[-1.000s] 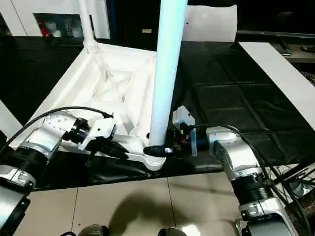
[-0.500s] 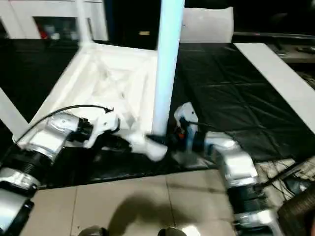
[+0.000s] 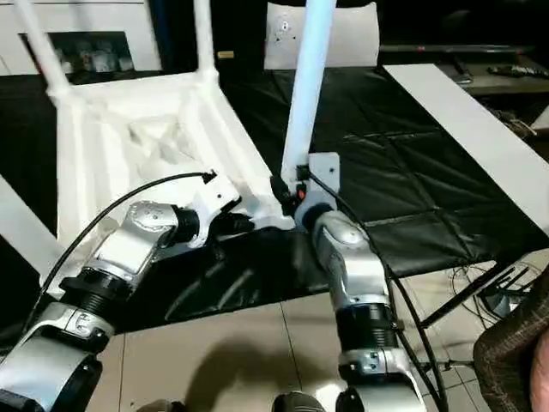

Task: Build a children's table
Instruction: Rotate leg to tighten

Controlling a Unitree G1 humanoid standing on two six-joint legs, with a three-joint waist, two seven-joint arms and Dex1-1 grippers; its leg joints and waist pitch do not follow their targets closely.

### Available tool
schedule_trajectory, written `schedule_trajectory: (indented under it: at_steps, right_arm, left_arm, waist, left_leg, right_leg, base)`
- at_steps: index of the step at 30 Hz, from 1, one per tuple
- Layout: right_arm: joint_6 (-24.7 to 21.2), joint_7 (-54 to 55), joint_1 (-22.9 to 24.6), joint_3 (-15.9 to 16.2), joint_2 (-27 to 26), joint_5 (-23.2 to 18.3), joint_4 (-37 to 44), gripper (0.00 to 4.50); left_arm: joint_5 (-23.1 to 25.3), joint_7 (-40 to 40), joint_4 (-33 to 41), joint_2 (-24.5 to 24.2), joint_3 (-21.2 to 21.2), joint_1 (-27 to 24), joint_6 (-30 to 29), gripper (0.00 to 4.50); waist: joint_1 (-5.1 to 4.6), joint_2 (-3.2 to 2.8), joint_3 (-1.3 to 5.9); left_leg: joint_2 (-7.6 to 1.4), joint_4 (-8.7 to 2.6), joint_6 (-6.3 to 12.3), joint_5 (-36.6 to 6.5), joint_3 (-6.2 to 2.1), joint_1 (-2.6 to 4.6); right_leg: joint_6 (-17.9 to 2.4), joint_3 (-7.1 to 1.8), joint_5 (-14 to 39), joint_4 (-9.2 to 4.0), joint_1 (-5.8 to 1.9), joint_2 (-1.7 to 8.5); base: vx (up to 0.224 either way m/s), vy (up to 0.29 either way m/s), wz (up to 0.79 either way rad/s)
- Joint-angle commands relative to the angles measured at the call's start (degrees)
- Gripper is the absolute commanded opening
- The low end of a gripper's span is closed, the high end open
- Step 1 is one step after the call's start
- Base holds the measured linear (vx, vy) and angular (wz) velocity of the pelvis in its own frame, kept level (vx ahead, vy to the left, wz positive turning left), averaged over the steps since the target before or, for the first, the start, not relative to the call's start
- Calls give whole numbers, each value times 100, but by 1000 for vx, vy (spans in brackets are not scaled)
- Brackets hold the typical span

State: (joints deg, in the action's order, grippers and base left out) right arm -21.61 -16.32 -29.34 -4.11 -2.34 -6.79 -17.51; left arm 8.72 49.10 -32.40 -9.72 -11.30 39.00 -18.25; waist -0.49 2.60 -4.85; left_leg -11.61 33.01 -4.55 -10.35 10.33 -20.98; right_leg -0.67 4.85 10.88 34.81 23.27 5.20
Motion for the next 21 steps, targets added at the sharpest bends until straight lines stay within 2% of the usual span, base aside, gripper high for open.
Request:
schedule_trajectory:
  at_steps: [1, 3, 5, 6, 7, 10, 13, 15, 16, 18, 20, 21]
  right_arm:
    - [-157, -560, 39, 737, -664, -339, -58, 296]
    - [-101, -627, 79, 699, -599, -327, 2, 324]
    - [81, -950, 241, 697, -235, -348, 182, 328]
    - [148, -1120, 309, 709, -61, -352, 248, 346]
    - [193, -1254, 353, 724, 51, -354, 286, 361]
    - [300, -1757, 491, 780, 410, -405, 433, 383]
    - [334, -2063, 564, 815, 620, -439, 520, 417]
    - [346, -3022, 692, 875, 1243, -609, 712, 430]
    - [348, -3146, 698, 873, 1315, -632, 723, 446]
    - [372, -3442, 688, 881, 1485, -668, 723, 446]
    - [390, -3887, 666, 931, 1701, -780, 752, 446]
    - [277, -4166, 665, 938, 1793, -933, 777, 446]
  left_arm:
    - [-61, -550, 112, 376, -53, 117, 112, 0]
    - [-53, -409, 121, 292, -105, 75, 255, 0]
    - [-108, -13, 124, 55, -171, -42, 560, 0]
    - [-139, 167, 130, -42, -203, -84, 716, 0]
    - [-162, 262, 141, -93, -212, -105, 766, 0]
    - [-245, 643, 143, -258, -250, -163, 1055, 0]
    - [-274, 880, 128, -363, -290, -193, 1214, 0]
    - [-405, 1716, -15, -714, -422, -246, 1646, 0]
    - [-439, 1846, -40, -758, -435, -249, 1708, 0]
    - [-517, 2148, -99, -862, -462, -237, 1838, 0]
    - [-555, 2518, -161, -998, -527, -206, 1952, 0]
    - [-516, 2678, -194, -1080, -596, -179, 2010, 0]
  waist:
    - [15, -2, 311]
    - [19, -9, 320]
    - [34, -13, 326]
    - [46, -7, 348]
    - [47, -3, 345]
    - [54, -7, 330]
    - [73, -10, 324]
    - [93, -40, 334]
    - [90, -33, 346]
    - [85, -47, 376]
    - [95, -23, 390]
    - [112, -9, 393]
  left_leg:
    - [-147, -403, 249, -1036, -33, 10]
    - [-144, -392, 307, -861, -24, 9]
    - [-146, -390, 410, -730, -16, 4]
    - [-143, -374, 466, -655, -20, -2]
    - [-154, -367, 536, -568, -11, 4]
    - [-161, -376, 550, -704, -2, 16]
    - [-167, -382, 466, -882, -6, 18]
    - [-164, -379, 465, -939, -15, 31]
    - [-174, -370, 509, -846, -13, 17]
    - [-172, -352, 564, -682, -8, 23]
    - [-171, -338, 632, -586, 0, 20]
    - [-178, -330, 684, -557, 14, 41]
  right_leg:
    - [-1069, -338, 1175, -473, -243, 294]
    - [-1148, -341, 934, -447, -257, 290]
    - [-1208, -338, 742, -434, -282, 291]
    - [-1218, -335, 610, -414, -312, 289]
    - [-1279, -342, 382, -388, -305, 284]
    - [-1339, -342, 543, -409, -298, 292]
    - [-1273, -342, 876, -437, -298, 290]
    - [-1249, -338, 910, -451, -311, 285]
    - [-1288, -347, 685, -408, -321, 285]
    - [-1446, -342, 313, -362, -320, 283]
    - [-1577, -342, 53, -327, -336, 284]
    - [-1637, -346, -9, -317, -318, 288]
  base:
    - [0, 0, 0]
    - [25, -8, 1]
    - [0, 0, 0]
    - [0, 0, 0]
    - [0, 0, 0]
    - [0, 0, 0]
    - [0, 0, 0]
    - [0, 0, 0]
    - [0, 0, 0]
    - [0, 0, 0]
    - [0, 0, 0]
    - [0, 0, 0]
